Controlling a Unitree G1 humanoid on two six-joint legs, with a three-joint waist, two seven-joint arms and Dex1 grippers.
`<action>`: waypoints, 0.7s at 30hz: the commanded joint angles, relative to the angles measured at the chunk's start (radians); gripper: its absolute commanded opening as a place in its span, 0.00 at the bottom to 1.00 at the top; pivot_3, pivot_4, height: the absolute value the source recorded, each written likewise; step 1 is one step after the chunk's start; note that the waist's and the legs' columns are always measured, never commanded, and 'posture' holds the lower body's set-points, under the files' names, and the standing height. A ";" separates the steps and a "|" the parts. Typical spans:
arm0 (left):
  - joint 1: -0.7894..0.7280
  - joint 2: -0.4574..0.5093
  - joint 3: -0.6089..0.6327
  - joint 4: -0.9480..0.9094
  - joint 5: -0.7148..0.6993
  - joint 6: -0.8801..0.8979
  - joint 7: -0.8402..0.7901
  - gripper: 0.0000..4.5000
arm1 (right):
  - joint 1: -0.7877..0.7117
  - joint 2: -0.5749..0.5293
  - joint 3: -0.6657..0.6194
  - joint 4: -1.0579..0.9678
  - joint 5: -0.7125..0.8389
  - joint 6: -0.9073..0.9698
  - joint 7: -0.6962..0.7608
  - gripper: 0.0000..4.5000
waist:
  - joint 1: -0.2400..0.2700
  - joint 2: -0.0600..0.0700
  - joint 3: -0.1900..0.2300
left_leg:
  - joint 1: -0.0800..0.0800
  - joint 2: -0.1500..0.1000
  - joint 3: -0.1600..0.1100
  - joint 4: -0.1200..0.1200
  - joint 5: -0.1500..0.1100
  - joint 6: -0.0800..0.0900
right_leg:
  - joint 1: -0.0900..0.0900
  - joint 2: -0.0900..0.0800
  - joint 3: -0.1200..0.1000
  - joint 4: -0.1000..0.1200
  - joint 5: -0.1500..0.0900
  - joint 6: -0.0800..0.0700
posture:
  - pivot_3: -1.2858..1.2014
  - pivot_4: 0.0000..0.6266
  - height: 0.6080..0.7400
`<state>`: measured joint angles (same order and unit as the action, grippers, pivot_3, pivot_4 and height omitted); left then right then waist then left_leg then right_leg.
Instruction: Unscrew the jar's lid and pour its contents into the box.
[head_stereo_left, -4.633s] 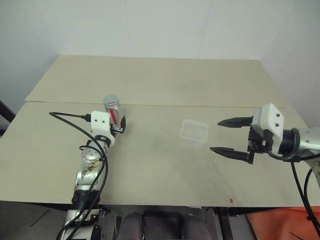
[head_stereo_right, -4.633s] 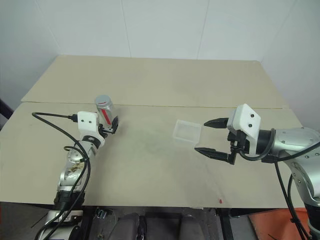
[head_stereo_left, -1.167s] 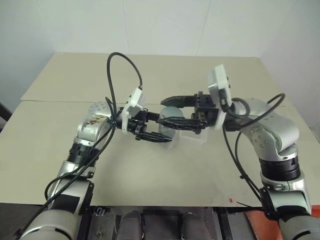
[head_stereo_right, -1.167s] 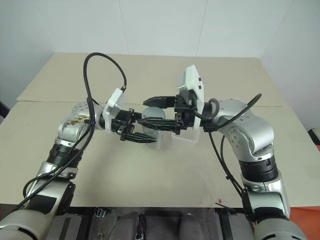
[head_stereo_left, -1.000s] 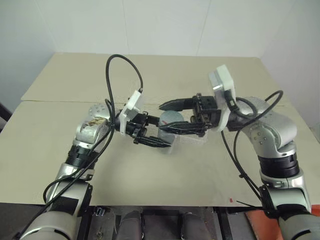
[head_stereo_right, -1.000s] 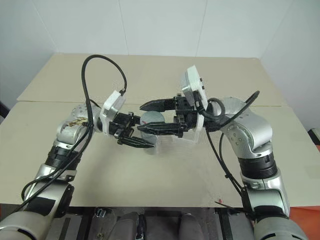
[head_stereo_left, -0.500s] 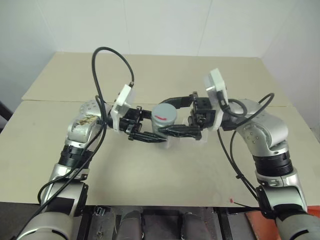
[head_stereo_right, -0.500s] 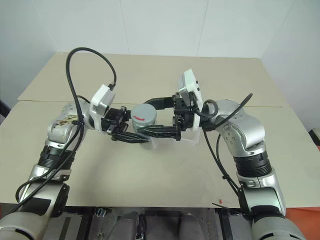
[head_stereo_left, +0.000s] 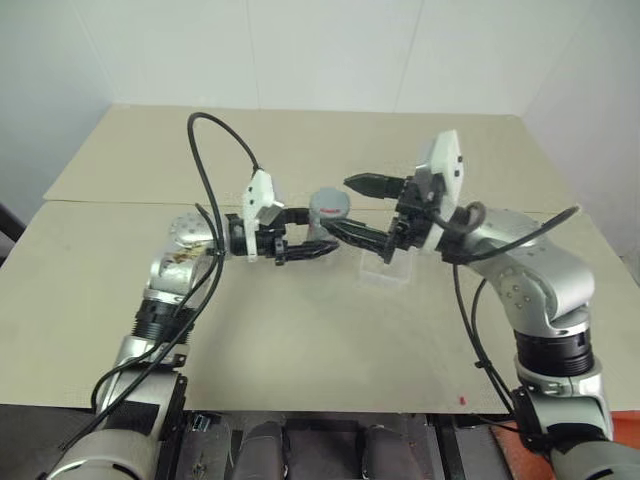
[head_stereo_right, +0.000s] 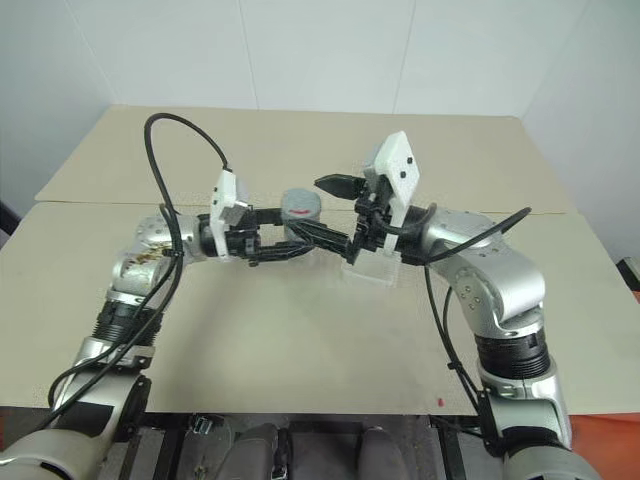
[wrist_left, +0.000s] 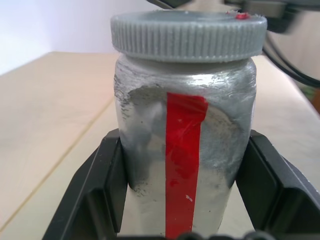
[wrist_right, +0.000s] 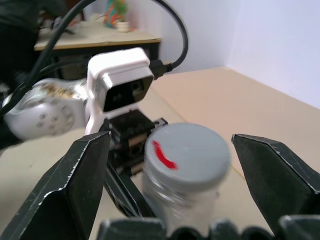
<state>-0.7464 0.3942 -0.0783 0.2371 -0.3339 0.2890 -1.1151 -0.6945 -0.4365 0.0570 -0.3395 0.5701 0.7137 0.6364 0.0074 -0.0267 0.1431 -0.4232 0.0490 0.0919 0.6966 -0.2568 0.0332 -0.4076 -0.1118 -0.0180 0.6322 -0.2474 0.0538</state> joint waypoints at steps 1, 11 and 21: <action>-0.017 -0.021 0.009 -0.037 0.002 0.018 0.065 0.60 | -0.070 0.045 0.027 -0.017 -0.061 0.016 -0.104 1.00 | -0.001 0.000 0.000 | 0.000 0.000 0.000 0.000 0.000 0.000 | 0.000 0.000 0.000 0.000 0.000 0.000 | 0.52 0.24 1.00; 0.028 -0.026 0.009 -0.126 -0.020 0.078 0.131 0.60 | -0.087 0.112 0.055 0.037 -0.161 0.031 -0.203 1.00 | -0.001 0.000 0.000 | -0.001 0.000 0.002 0.000 0.000 -0.001 | 0.000 0.000 -0.001 0.001 0.000 0.000 | 0.52 0.24 1.00; 0.032 -0.019 0.015 -0.143 -0.034 0.097 0.132 0.60 | -0.071 0.112 0.051 0.037 -0.161 0.044 -0.184 1.00 | -0.004 0.000 0.000 | -0.001 0.000 0.002 -0.001 0.000 -0.001 | 0.000 0.000 -0.001 0.001 0.000 0.000 | 0.52 0.24 1.00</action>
<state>-0.7045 0.3704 -0.0784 0.1263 -0.3546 0.3919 -0.9849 -0.7657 -0.3198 0.1175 -0.2684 0.4073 0.7552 0.4458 0.0035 -0.0266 0.1431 -0.4238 0.0490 0.0941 0.6960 -0.2564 0.0324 -0.4076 -0.1118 -0.0185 0.6327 -0.2473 0.0540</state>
